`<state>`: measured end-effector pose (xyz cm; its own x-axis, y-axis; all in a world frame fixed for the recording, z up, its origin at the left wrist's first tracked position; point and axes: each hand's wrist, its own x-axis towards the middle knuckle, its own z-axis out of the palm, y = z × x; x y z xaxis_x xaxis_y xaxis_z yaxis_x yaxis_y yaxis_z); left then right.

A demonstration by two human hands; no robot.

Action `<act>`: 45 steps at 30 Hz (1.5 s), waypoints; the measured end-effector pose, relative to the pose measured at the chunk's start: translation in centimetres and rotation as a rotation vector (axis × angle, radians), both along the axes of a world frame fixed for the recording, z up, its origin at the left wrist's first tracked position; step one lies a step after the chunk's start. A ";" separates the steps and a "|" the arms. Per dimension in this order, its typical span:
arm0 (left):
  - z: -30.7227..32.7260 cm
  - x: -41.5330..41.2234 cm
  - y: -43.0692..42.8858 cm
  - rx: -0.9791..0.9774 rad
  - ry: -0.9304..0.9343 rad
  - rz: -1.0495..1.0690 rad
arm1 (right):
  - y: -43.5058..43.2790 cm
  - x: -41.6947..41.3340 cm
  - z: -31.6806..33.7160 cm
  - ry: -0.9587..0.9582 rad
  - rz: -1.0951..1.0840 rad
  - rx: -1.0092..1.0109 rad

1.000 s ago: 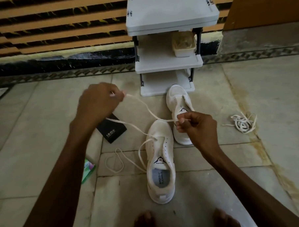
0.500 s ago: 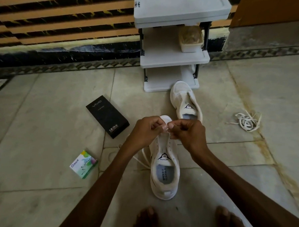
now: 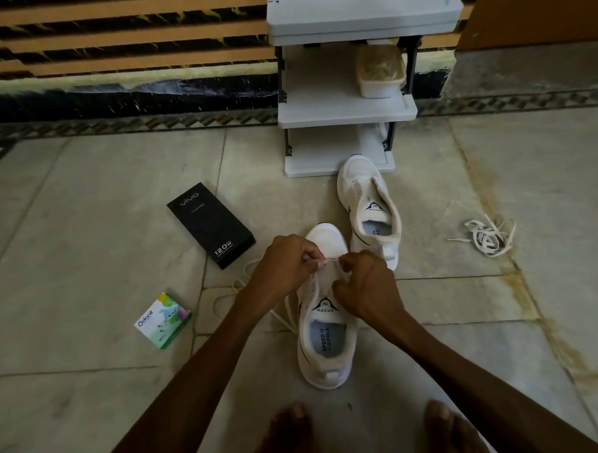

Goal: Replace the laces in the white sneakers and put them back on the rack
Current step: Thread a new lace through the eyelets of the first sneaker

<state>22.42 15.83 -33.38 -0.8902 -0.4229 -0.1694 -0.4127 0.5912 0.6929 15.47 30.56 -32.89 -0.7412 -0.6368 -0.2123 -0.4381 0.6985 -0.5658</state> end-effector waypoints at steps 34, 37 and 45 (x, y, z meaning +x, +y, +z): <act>-2.8 0.6 1.1 -0.071 0.033 0.072 | 0.7 -2.3 -1.6 -0.576 -0.114 -0.238; -2.4 0.9 1.4 -0.072 0.102 0.109 | 0.7 -2.2 -1.6 -0.604 -0.137 -0.252; -2.7 1.0 1.3 -0.009 0.122 0.120 | 0.8 -2.1 -1.4 -0.651 -0.161 -0.257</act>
